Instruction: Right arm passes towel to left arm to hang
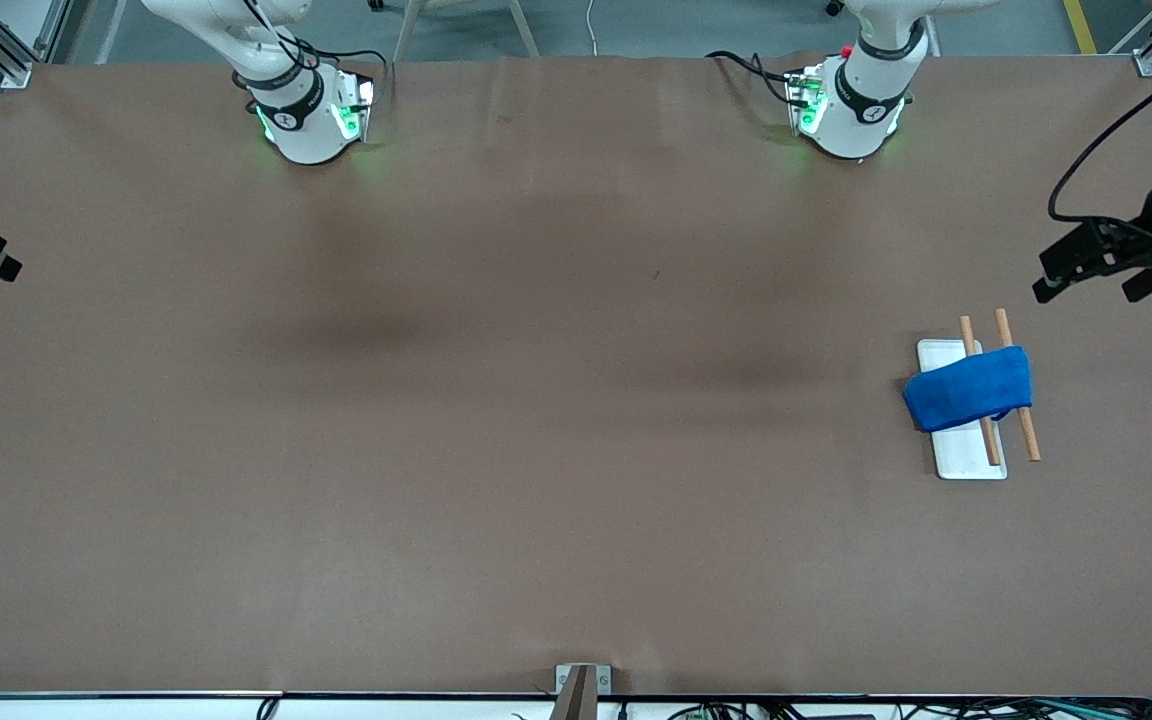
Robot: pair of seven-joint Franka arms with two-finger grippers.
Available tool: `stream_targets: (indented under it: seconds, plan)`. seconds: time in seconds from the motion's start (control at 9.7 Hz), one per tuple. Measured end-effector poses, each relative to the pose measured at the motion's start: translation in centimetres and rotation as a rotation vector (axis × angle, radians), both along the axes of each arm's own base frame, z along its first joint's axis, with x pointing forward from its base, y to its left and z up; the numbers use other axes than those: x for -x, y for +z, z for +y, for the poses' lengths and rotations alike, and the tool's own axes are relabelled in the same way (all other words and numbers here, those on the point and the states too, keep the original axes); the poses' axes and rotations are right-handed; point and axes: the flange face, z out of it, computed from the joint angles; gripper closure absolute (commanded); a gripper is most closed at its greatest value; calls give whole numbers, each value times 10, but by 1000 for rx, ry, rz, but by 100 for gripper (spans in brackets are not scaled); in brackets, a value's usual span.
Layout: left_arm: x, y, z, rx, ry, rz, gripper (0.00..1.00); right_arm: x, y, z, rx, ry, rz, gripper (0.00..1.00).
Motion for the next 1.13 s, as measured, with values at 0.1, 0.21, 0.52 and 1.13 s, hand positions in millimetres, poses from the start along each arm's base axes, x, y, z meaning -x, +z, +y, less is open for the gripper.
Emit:
stream_targets:
  seconds: [0.1,0.21,0.52,1.13]
  plan:
    - [9,1,0,-4,-14,1,0,0,0,1,0,1,0,0]
    - [13,0,-1,-9,-26,3,0,0,0,1,0,2,0,0]
    - [5,-11,-9,-14,-51,15,0,0,0,1,0,4,0,0]
    - [-10,-20,18,-10,10,28,0,0,0,1,0,5,0,0]
